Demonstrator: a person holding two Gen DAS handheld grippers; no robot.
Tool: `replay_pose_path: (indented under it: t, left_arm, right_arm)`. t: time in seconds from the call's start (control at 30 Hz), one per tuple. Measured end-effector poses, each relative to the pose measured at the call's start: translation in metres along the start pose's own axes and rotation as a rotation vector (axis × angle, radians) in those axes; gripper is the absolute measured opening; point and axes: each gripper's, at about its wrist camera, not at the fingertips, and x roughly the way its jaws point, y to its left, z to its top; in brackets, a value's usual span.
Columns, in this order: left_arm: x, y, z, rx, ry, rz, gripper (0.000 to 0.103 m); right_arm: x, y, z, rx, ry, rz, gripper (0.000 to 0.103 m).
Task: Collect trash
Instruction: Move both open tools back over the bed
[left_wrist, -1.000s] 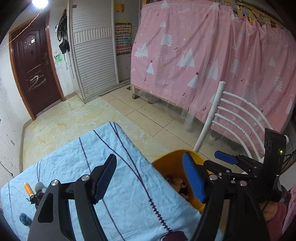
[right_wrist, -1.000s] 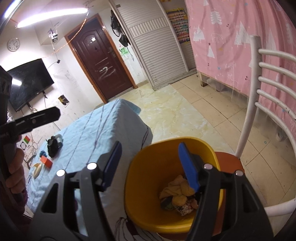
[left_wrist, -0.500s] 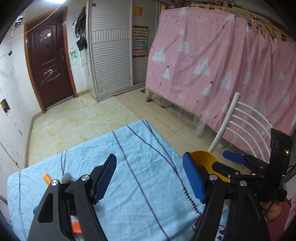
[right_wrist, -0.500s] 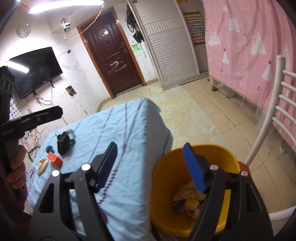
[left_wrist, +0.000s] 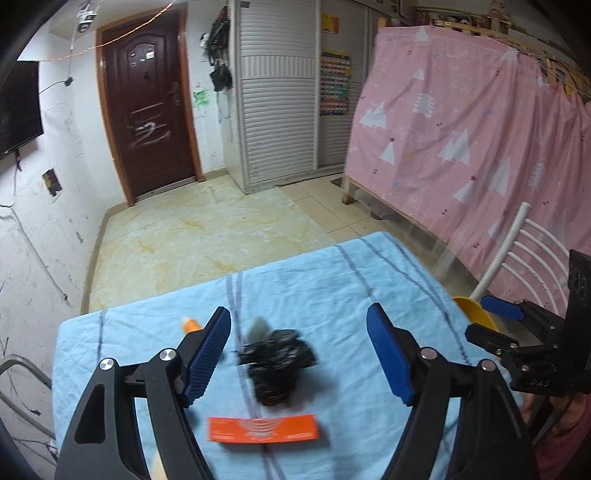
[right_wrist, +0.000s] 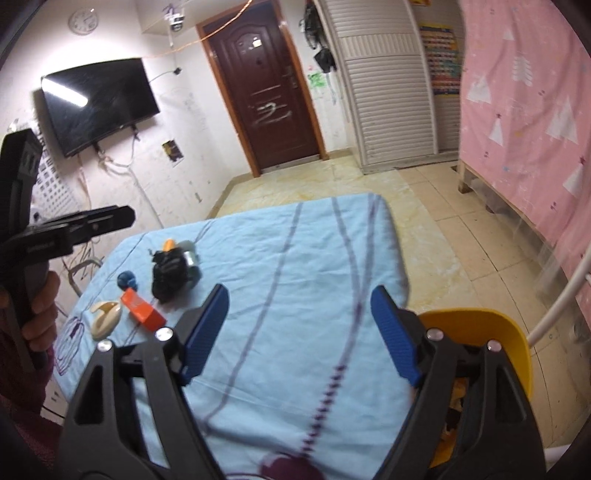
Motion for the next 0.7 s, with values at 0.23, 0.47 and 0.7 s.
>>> replay_pose_path:
  t: [0.23,0.47,0.7]
  left_arm:
    - [-0.003,0.054,-0.010,-0.065,0.013,0.047,0.069]
    - [0.000,0.093,-0.027,-0.116,0.041,0.069,0.069]
    - [0.019,0.114,-0.051,-0.143,0.126,0.074,0.069]
  right_arm:
    - [0.018,0.037,0.007,-0.052,0.027,0.022,0.081]
    - [0.038,0.071,0.013,-0.099,0.058,0.046,0.082]
    - [0.061,0.101,0.015,-0.140,0.091,0.067,0.086]
